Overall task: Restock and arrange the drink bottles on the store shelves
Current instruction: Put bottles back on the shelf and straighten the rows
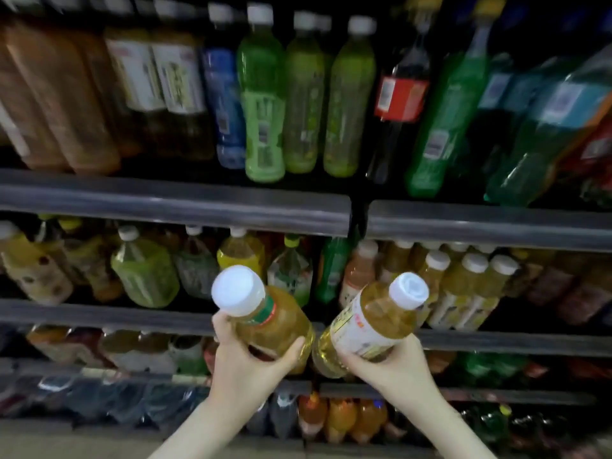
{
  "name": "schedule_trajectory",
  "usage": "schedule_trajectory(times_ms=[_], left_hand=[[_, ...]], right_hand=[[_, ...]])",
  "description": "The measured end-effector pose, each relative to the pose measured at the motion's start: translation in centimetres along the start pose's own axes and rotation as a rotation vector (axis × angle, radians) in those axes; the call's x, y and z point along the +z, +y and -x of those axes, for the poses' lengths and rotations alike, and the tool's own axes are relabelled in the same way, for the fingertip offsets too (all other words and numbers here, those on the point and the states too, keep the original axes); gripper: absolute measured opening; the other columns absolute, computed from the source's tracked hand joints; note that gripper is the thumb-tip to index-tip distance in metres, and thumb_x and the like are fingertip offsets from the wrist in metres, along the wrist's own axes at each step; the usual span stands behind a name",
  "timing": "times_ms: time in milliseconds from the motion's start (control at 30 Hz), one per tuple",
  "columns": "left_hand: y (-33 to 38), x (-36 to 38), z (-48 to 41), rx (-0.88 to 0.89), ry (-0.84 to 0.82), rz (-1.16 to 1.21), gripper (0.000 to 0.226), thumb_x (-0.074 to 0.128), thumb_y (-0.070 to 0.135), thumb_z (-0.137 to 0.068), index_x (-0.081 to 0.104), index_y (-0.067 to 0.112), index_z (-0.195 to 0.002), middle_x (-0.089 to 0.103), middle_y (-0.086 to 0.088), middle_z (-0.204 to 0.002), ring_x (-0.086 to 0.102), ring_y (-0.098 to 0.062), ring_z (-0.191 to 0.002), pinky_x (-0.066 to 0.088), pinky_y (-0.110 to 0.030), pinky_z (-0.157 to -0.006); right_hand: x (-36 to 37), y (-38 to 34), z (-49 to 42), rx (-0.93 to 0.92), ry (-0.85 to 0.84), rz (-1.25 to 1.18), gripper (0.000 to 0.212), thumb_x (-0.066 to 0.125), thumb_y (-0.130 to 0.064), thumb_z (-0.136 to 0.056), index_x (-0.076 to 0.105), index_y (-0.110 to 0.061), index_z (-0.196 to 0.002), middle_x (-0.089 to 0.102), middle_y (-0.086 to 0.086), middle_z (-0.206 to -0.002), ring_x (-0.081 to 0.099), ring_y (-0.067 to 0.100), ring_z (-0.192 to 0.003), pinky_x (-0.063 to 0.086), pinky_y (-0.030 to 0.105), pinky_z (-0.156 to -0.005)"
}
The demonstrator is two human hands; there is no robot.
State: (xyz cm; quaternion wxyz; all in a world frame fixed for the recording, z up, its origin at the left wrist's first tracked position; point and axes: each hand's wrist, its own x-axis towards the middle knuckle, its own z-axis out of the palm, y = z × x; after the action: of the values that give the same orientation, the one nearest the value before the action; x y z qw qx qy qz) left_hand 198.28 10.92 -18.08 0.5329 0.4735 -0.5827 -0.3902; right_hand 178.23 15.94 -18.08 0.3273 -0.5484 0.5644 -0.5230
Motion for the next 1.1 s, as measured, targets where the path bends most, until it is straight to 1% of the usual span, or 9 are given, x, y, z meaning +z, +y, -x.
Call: schedule_trajectory(times_ms=[100,200,367,500,567,700,867,1000,1100], left_hand=[[-3.4,0.5,3.2,-0.233,-0.089,-0.098,0.088,0.09,0.024,-0.057,0.028,0.031,-0.118,0.055,0.014,-0.088,0.057,0.014,-0.073,0.047,-0.027,-0.074],[-8.3,1.1,6.6,-0.43,-0.125,-0.21,0.085,0.087,0.02,-0.063,0.027,0.033,-0.122,0.062,0.002,-0.07,0.061,-0.004,-0.064,0.046,-0.027,-0.064],[-19.2,2.0,13.9,-0.685,-0.158,-0.363,0.075,0.086,0.027,-0.063,0.034,0.035,-0.116,0.059,0.005,-0.083,0.061,-0.019,-0.08,0.04,-0.022,-0.059],[-30.7,3.6,20.5,-0.909,-0.207,-0.365,0.07,0.081,0.023,-0.068,0.035,0.034,-0.12,0.061,0.006,-0.094,0.061,-0.019,-0.086,0.042,-0.028,-0.069],[-36.9,4.5,23.7,-1.004,-0.213,-0.355,0.066,0.079,0.02,-0.07,0.034,0.032,-0.117,0.059,0.008,-0.089,0.06,-0.019,-0.085,0.04,-0.028,-0.07],[-49.6,6.1,29.9,-1.181,-0.244,-0.403,0.058,0.075,0.024,-0.072,0.03,0.025,-0.108,0.057,0.002,-0.094,0.058,-0.027,-0.088,0.042,-0.033,-0.072],[-62.8,7.8,36.2,-1.298,-0.398,-0.494,0.056,0.073,0.031,-0.072,0.027,0.021,-0.103,0.054,-0.002,-0.095,0.054,-0.027,-0.082,0.043,-0.032,-0.07],[-69.8,8.0,39.1,-1.318,-0.461,-0.549,0.061,0.075,0.035,-0.071,0.032,0.018,-0.11,0.056,-0.003,-0.098,0.056,-0.029,-0.084,0.046,-0.034,-0.072],[-72.2,7.7,40.0,-1.293,-0.47,-0.567,0.061,0.076,0.037,-0.072,0.034,0.017,-0.111,0.059,-0.004,-0.099,0.059,-0.028,-0.086,0.05,-0.037,-0.074]], right_hand=[[1.6,5.9,2.6,0.193,-0.03,-0.055,0.063,0.085,-0.037,-0.05,0.067,-0.005,-0.101,0.075,-0.007,-0.091,0.07,0.009,-0.086,0.052,0.019,-0.071],[3.0,12.6,6.2,0.372,-0.046,-0.044,0.06,0.087,-0.025,-0.049,0.065,-0.004,-0.1,0.074,-0.011,-0.092,0.07,0.004,-0.085,0.049,0.015,-0.073],[4.7,24.3,13.0,0.601,-0.099,0.032,0.036,0.086,0.002,-0.063,0.065,-0.009,-0.09,0.073,-0.016,-0.077,0.065,-0.006,-0.072,0.047,0.009,-0.069],[6.2,37.1,18.9,0.775,-0.125,0.176,0.043,0.088,-0.024,-0.061,0.068,-0.009,-0.097,0.074,-0.004,-0.088,0.067,0.0,-0.081,0.049,0.018,-0.075],[7.2,43.8,21.8,0.842,-0.123,0.193,0.039,0.089,-0.01,-0.062,0.067,-0.006,-0.093,0.073,0.002,-0.086,0.066,-0.001,-0.076,0.049,0.017,-0.073],[10.9,56.9,26.6,0.92,-0.145,0.245,0.028,0.084,-0.005,-0.068,0.068,-0.013,-0.09,0.073,0.005,-0.091,0.069,0.018,-0.085,0.054,0.036,-0.082],[16.9,71.8,31.0,0.929,-0.088,0.264,0.031,0.081,-0.005,-0.071,0.064,-0.017,-0.093,0.07,0.004,-0.092,0.066,0.003,-0.08,0.05,0.023,-0.083],[20.1,80.9,33.5,0.949,-0.051,0.245,0.055,0.084,-0.022,-0.068,0.06,0.0,-0.113,0.07,0.007,-0.102,0.064,-0.002,-0.082,0.051,0.015,-0.082],[21.3,83.3,35.0,0.911,-0.047,0.244,0.067,0.086,-0.024,-0.064,0.053,-0.004,-0.12,0.065,0.007,-0.114,0.064,0.007,-0.1,0.048,0.025,-0.097]])
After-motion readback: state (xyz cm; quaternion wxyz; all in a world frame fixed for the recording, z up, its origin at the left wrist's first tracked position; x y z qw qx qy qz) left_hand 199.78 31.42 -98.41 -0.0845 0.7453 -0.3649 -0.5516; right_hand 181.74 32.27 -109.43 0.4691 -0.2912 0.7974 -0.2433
